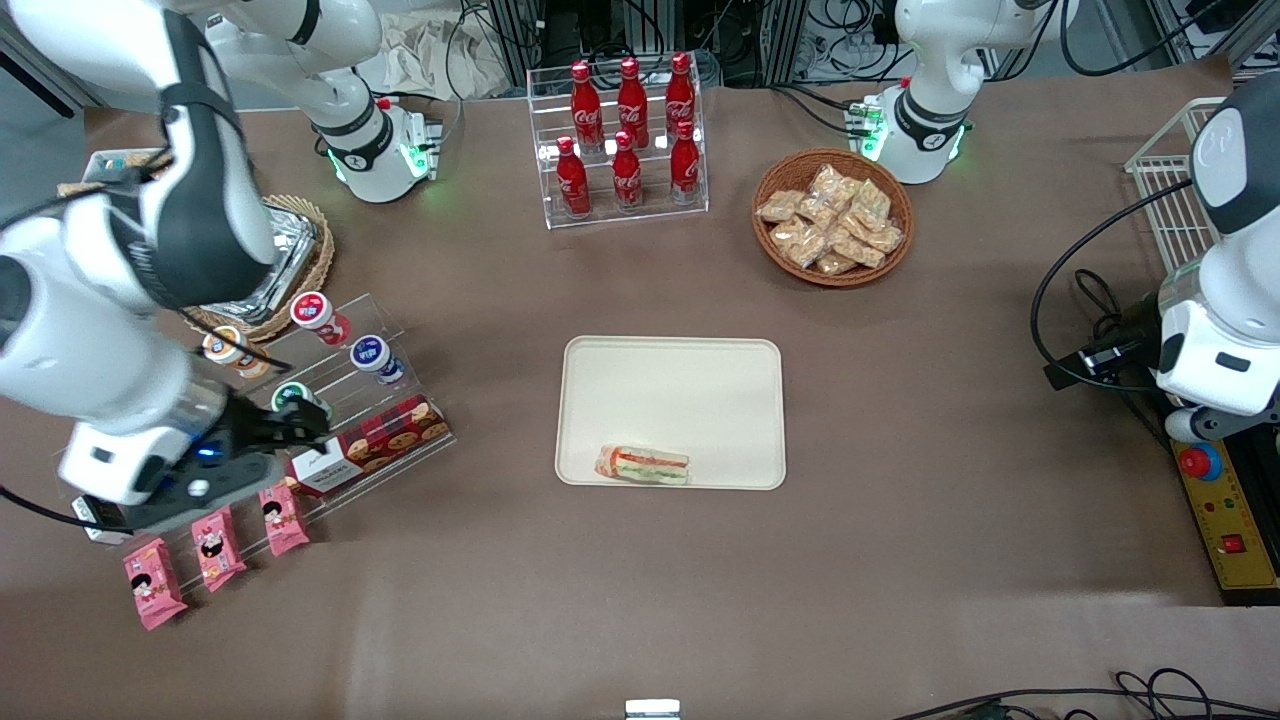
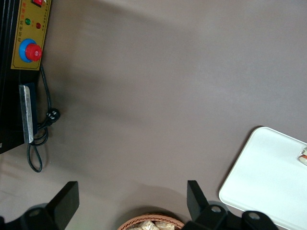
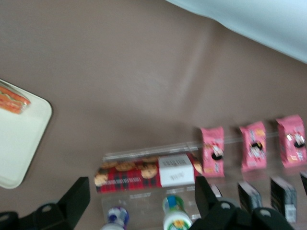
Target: Place sandwich on tray
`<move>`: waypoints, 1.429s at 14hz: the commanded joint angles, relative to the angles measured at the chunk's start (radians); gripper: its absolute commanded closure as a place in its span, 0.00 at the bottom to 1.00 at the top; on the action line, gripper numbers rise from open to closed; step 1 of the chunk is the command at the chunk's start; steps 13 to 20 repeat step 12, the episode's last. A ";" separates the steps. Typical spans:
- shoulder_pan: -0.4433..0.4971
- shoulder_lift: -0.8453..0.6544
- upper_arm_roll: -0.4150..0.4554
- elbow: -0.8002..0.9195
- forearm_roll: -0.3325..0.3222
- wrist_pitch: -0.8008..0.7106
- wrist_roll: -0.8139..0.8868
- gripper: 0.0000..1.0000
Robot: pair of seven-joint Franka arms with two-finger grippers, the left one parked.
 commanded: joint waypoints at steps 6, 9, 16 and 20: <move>-0.123 -0.111 -0.005 -0.128 0.026 -0.073 0.162 0.02; -0.128 -0.108 -0.007 -0.125 0.025 -0.073 0.163 0.02; -0.137 -0.107 -0.007 -0.125 0.026 -0.076 0.158 0.02; -0.137 -0.107 -0.007 -0.125 0.026 -0.076 0.158 0.02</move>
